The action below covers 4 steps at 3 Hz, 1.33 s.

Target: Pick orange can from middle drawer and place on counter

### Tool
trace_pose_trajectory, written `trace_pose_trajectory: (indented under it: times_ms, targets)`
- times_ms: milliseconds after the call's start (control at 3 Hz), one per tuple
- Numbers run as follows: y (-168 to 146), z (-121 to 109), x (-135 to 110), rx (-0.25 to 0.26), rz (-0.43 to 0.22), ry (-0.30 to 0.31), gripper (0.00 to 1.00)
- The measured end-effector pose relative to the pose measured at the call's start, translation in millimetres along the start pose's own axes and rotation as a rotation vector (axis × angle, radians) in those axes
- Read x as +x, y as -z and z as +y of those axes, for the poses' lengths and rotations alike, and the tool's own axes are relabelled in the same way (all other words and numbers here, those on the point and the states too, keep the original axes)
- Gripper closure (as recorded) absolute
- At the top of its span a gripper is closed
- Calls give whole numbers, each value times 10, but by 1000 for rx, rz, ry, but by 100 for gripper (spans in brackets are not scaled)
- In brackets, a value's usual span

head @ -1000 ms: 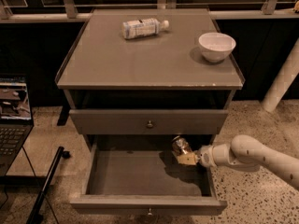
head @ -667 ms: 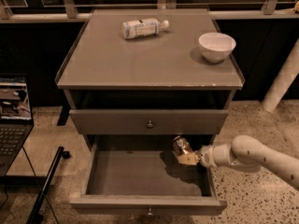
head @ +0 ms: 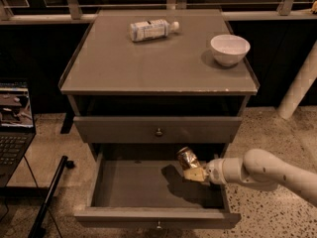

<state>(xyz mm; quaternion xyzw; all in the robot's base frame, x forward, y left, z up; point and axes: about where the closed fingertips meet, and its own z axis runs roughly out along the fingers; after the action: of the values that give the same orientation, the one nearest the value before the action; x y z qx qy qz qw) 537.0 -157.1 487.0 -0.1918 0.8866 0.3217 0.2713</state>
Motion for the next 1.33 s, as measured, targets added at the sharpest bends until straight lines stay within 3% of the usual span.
trace_pose_trajectory:
  times_ms: [333, 667, 1000, 1333]
  targets:
    - [124, 321, 153, 6, -18, 20, 100]
    - [309, 671, 95, 9, -32, 89, 100]
    - [309, 672, 95, 9, -32, 89, 100]
    - [380, 857, 47, -21, -44, 115, 100]
